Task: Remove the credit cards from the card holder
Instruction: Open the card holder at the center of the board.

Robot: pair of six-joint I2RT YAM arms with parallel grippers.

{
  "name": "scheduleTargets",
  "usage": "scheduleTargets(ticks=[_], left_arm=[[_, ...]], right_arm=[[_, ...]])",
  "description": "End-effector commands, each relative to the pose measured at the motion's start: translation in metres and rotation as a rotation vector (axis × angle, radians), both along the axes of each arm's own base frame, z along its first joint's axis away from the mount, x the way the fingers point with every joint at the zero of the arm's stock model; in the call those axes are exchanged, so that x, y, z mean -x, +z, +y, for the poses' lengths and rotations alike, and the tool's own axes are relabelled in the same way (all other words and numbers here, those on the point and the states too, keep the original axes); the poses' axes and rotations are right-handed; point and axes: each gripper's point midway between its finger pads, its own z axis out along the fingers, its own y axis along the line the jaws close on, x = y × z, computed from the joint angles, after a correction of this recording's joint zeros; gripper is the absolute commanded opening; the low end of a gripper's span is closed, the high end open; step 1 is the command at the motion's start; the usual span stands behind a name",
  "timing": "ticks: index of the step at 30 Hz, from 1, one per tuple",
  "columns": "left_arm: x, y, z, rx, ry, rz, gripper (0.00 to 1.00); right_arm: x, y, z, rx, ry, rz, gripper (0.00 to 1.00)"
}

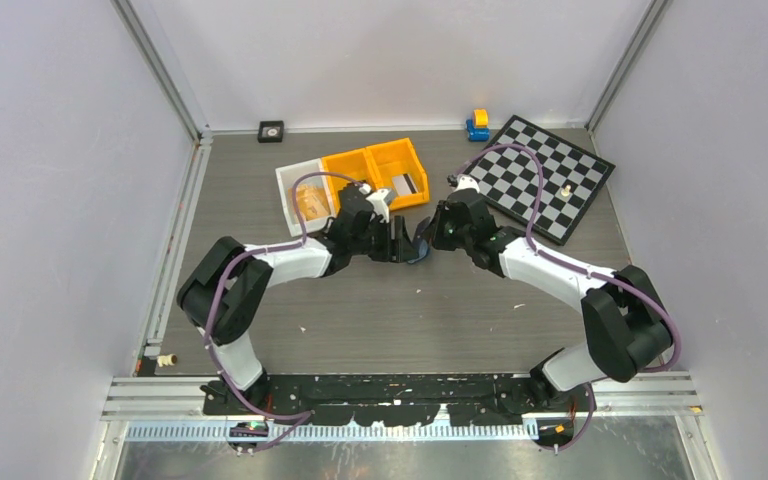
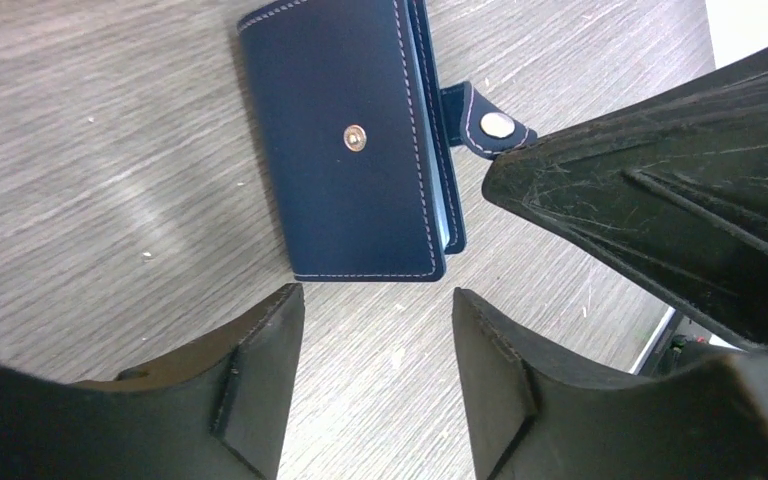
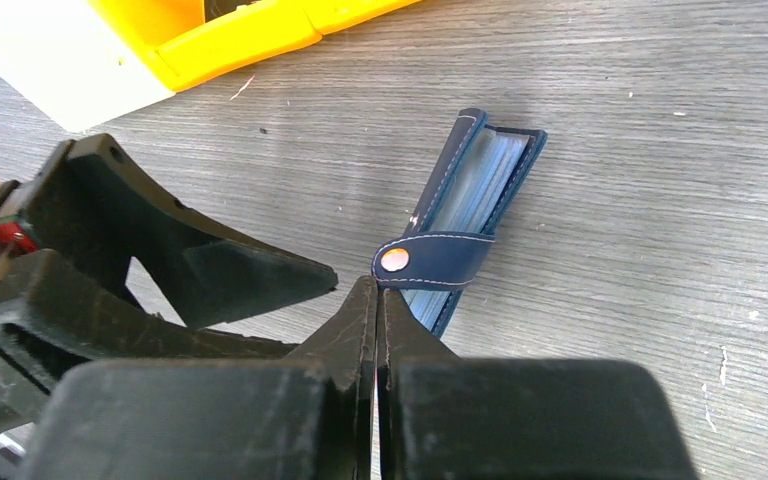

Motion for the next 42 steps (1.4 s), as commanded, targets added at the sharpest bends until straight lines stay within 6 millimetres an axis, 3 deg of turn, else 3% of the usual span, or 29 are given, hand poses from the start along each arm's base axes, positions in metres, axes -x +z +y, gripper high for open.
scheduleTargets(ticks=[1,9,12,15,18,19,23,30,34,36,38,42], left_arm=[[-0.015,0.023,0.006,0.034,0.057,-0.080,0.62],[-0.014,0.018,-0.008,0.065,-0.005,-0.051,0.85],[-0.018,0.012,-0.012,0.058,-0.008,-0.032,0.84],[-0.021,0.005,-0.014,0.039,-0.012,-0.016,0.75],[-0.020,0.004,-0.015,0.039,-0.022,-0.004,0.78],[-0.020,0.004,-0.014,0.032,-0.018,-0.008,0.80],[-0.025,0.000,-0.002,-0.027,0.036,-0.022,0.82],[-0.026,-0.009,0.005,-0.058,0.084,0.020,0.75],[-0.026,-0.009,0.011,-0.070,0.111,0.017,0.74],[-0.027,-0.006,0.014,-0.074,0.128,0.011,0.74],[-0.028,-0.002,0.021,-0.081,0.158,-0.005,0.73],[-0.028,0.011,0.034,-0.091,0.199,-0.068,0.74]], right_arm=[[-0.006,0.026,0.003,-0.043,-0.012,-0.072,0.00],[-0.005,0.025,0.009,-0.059,0.014,-0.066,0.00],[-0.002,0.023,0.014,-0.072,0.042,-0.054,0.00],[-0.002,0.022,0.014,-0.073,0.045,-0.052,0.01],[-0.002,0.023,0.011,-0.065,0.029,-0.052,0.00],[-0.006,0.020,0.002,-0.034,-0.021,-0.052,0.05],[-0.013,0.001,-0.036,0.117,-0.203,0.002,0.61],[-0.015,-0.036,-0.042,0.207,-0.229,0.139,0.74],[-0.018,-0.051,-0.034,0.220,-0.202,0.187,0.73],[-0.019,-0.060,-0.032,0.237,-0.194,0.211,0.66],[-0.019,-0.065,-0.031,0.251,-0.189,0.228,0.54],[-0.020,-0.063,-0.030,0.250,-0.180,0.222,0.16]])
